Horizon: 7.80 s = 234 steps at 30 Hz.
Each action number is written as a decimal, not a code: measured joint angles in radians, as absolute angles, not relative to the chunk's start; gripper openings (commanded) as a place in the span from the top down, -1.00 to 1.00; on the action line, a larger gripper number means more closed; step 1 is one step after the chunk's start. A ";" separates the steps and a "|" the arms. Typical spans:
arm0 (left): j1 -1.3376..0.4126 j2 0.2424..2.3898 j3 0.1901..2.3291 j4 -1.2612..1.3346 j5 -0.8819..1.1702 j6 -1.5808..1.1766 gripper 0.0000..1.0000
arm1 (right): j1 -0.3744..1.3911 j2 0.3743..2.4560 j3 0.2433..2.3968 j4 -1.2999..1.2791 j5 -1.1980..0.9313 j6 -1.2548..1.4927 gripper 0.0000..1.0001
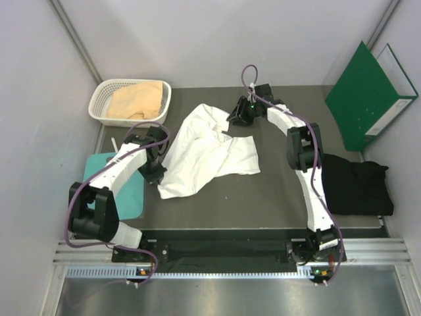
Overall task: Fold and stack the t-shirts
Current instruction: Move the tshirt to the center of the board, then flatten out the tshirt
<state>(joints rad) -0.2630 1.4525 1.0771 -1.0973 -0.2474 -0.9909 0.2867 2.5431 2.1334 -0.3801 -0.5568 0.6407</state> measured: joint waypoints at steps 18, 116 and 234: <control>-0.249 1.601 1.271 -1.036 -0.262 -0.895 1.00 | 0.292 2.498 2.032 -0.369 -0.561 0.654 1.00; -0.235 1.575 1.912 -0.589 -0.147 -0.385 1.00 | -0.049 1.470 1.648 -0.549 -0.412 0.436 1.00; -0.133 1.649 1.560 -0.488 0.170 -0.771 1.00 | -0.044 2.103 1.656 -0.400 -0.606 0.573 1.00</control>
<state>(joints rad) -0.1329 1.6485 1.5604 -0.4881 0.1699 -0.7712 -0.0444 2.1025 1.6558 -0.4000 -0.6056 0.5732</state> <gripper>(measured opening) 0.015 0.011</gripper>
